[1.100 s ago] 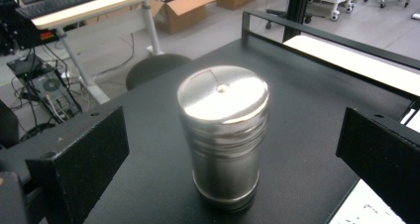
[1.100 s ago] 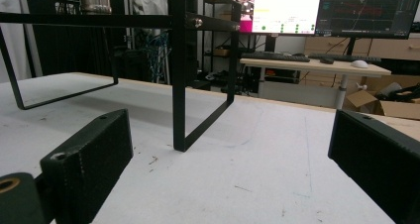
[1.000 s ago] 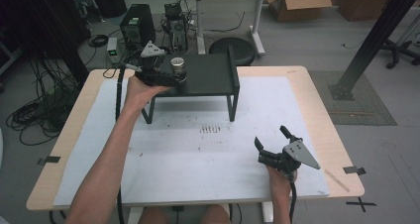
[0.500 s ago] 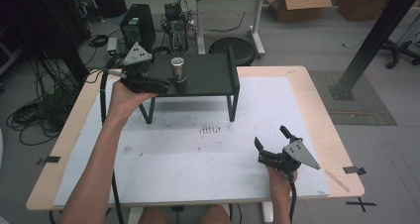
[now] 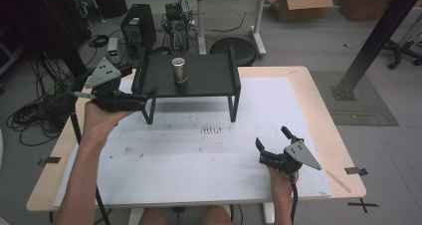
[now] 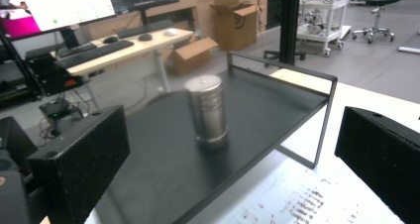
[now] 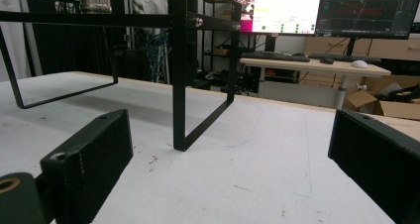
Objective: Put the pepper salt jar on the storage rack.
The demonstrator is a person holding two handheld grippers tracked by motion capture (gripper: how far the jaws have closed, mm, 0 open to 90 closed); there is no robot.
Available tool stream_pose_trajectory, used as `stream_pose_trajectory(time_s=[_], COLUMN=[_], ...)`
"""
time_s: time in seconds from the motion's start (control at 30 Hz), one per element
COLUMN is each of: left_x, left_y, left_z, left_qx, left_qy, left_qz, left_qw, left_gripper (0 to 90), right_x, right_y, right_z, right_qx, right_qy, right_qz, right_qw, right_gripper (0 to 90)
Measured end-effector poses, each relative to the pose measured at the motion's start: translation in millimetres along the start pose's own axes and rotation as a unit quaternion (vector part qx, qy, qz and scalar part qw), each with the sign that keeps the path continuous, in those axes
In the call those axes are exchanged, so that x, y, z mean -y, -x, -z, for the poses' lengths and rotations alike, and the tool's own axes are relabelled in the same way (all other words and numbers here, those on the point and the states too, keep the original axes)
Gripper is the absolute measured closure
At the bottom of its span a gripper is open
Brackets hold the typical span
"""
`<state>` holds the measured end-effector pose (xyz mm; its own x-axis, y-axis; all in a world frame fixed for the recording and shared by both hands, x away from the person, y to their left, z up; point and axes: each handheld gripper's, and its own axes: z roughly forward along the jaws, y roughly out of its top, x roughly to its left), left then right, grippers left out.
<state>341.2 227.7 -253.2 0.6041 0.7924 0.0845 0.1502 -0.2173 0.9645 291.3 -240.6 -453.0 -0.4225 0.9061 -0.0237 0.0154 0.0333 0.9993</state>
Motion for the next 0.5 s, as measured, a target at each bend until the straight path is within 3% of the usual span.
stream_pose_trajectory(time_s=[0.3,0.5], left_x=[31.2,55.1], left_y=[-5.9,-10.8], left_z=[26.9,39.4], left_qx=[-0.019,-0.027], left_qy=[0.004,0.015], left_qz=[0.010,0.030], left_qw=[0.9998,0.9991], left_gripper=[1.0,1.1], right_x=[0.0,0.0], right_y=[-0.1,-0.1], right_z=[0.0,-0.1], right_qx=[0.000,0.000], right_qy=[0.000,-0.001], right_qz=[0.000,0.001], right_qw=[1.0000,1.0000], right_gripper=[3.0,3.0])
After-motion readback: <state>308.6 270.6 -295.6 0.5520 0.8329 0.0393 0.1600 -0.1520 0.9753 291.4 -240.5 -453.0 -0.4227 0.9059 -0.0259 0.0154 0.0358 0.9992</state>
